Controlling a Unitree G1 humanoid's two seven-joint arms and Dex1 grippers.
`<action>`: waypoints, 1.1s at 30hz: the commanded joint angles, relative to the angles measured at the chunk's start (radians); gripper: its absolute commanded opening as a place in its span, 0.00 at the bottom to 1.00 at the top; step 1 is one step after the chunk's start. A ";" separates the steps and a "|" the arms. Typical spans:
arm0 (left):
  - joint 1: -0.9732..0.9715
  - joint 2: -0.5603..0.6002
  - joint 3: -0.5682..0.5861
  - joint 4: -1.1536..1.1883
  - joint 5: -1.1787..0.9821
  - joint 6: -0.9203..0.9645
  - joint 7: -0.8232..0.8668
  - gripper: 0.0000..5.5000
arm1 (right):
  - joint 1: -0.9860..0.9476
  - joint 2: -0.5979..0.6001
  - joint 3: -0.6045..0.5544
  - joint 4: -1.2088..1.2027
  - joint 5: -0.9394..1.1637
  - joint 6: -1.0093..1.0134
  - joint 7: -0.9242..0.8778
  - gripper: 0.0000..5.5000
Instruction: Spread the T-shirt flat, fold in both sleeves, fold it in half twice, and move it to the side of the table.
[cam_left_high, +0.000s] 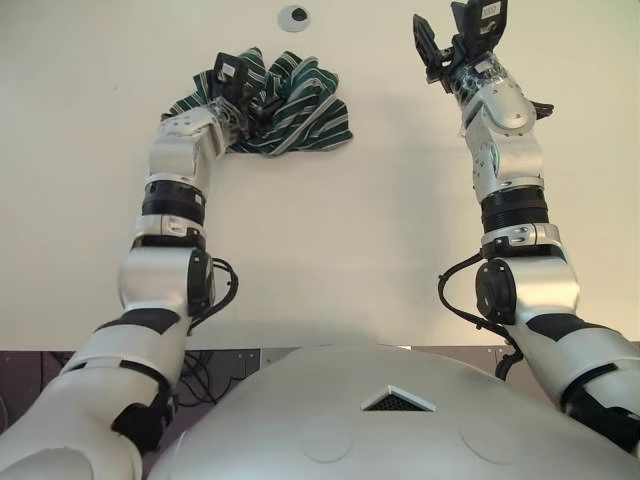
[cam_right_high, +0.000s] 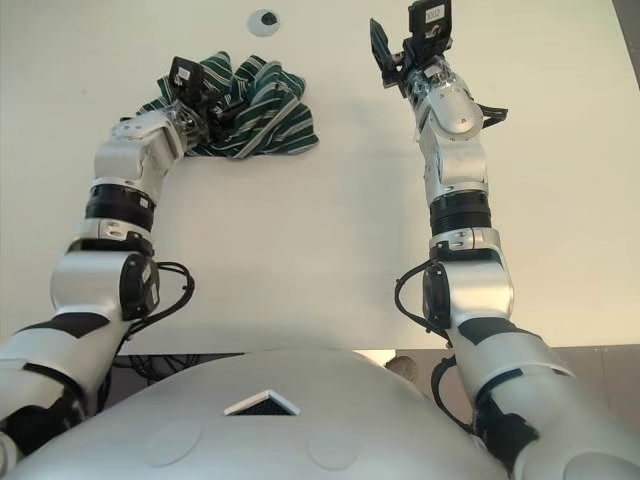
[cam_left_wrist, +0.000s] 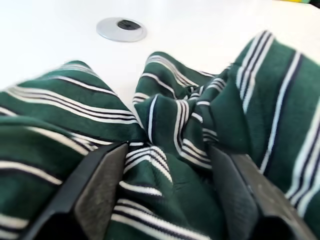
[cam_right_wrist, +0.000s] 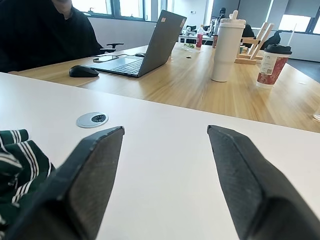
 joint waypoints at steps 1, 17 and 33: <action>0.223 -0.042 -0.050 -0.272 -0.040 0.240 0.024 0.45 | 0.018 -0.010 -0.009 -0.029 -0.001 0.018 -0.007 0.56; 0.316 -0.053 0.003 -0.720 -0.226 0.514 0.087 0.12 | 0.103 -0.010 -0.001 -0.144 0.017 0.068 0.034 0.56; 0.350 0.091 -0.177 -0.837 -0.229 0.492 -0.006 0.03 | 0.232 -0.341 0.105 -0.608 0.332 0.663 0.730 0.56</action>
